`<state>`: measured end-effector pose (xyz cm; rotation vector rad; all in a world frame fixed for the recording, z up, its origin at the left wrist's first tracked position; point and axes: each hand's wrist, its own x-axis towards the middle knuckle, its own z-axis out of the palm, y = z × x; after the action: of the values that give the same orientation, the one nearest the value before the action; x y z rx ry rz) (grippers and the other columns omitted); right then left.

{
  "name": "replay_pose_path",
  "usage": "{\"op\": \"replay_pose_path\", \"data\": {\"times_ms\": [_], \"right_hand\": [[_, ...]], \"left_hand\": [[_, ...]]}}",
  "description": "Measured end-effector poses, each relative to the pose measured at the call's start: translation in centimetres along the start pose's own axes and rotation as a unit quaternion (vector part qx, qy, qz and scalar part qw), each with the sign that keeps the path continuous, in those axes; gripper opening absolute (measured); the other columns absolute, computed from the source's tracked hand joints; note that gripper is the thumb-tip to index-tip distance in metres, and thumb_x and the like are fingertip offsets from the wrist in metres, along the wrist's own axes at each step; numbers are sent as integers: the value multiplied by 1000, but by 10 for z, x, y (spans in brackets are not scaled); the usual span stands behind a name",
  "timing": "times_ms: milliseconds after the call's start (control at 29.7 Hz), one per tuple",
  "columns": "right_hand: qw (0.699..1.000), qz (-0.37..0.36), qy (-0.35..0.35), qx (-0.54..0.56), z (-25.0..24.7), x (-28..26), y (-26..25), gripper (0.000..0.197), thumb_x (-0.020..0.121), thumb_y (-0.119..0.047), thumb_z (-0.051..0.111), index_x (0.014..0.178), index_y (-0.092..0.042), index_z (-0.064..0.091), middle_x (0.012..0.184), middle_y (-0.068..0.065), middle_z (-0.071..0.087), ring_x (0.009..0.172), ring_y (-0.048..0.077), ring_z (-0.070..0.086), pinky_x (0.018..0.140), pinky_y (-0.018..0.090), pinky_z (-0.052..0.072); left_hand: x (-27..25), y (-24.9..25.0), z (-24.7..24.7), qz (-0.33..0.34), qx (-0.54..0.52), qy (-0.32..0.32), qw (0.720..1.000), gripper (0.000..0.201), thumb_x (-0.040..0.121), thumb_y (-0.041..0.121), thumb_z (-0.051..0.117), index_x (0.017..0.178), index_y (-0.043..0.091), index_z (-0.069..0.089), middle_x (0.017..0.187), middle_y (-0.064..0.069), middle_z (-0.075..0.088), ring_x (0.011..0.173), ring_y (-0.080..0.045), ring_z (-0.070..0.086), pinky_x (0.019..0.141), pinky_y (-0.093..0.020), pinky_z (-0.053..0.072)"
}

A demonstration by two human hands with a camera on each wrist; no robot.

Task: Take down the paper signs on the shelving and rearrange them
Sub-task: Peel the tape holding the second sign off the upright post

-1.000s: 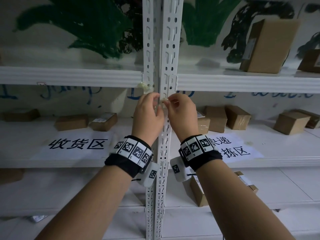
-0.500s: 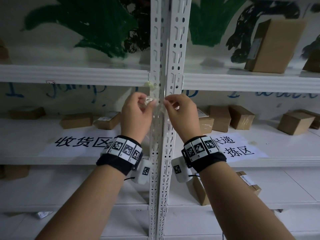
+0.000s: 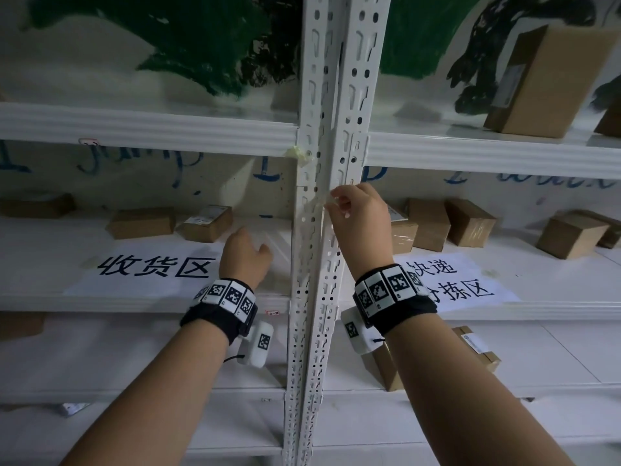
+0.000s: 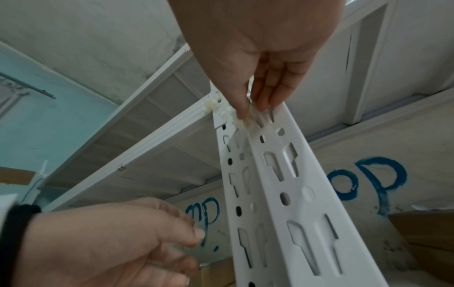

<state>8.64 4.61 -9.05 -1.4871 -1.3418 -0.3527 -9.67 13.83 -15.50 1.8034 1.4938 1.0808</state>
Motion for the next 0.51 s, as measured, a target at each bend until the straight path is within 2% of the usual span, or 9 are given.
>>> {"op": "replay_pose_path", "data": {"times_ms": [67,135,202,270,371,438,506], "right_hand": [[1000,2,14,14,2,0,3,15,97,-15,77,110,-11,82,102,5,71,85,23,71,81,45,63],[999,1,28,22,3,-1,5,13,98,-18,77,107,-12,84,98,5,70,83,22,70,79,43,63],[999,-14,37,8,5,-3,5,11,98,-18,77,101,-11,84,95,5,68,81,20,67,76,39,61],[999,-26,37,-2,6,-4,5,8,97,-15,78,96,-9,83,93,4,67,79,20,66,74,38,60],[999,-20,32,-9,4,-1,9,11,96,-15,79,90,-9,71,88,2,65,76,21,62,71,41,58],[999,-27,29,-5,2,-1,11,12,98,-19,76,95,-11,67,88,0,64,77,20,61,71,40,56],[998,-51,32,-2,2,-3,12,8,100,-19,75,104,-12,75,94,0,67,80,17,64,74,37,57]], "left_hand": [[-2,0,4,-6,11,-17,1000,56,99,20,61,150,5,43,151,-16,49,131,-37,56,108,-48,49],[-6,7,7,29,-24,-5,999,47,100,20,60,145,10,51,144,-9,55,121,-29,62,104,-48,53],[-12,22,11,104,-51,22,993,31,100,20,61,131,17,62,126,0,64,103,-17,65,94,-42,58],[-20,43,11,187,-63,48,979,24,99,22,64,123,19,66,114,6,67,95,-11,65,86,-34,60],[-24,72,11,282,-82,59,954,29,98,26,67,126,17,65,117,6,67,96,-7,66,84,-25,58],[-20,84,13,304,-84,58,947,29,97,25,69,124,17,66,120,4,67,98,-10,67,85,-30,60],[-16,89,16,312,-89,55,944,22,96,23,69,117,17,69,115,4,69,96,-12,69,84,-37,62]]}}
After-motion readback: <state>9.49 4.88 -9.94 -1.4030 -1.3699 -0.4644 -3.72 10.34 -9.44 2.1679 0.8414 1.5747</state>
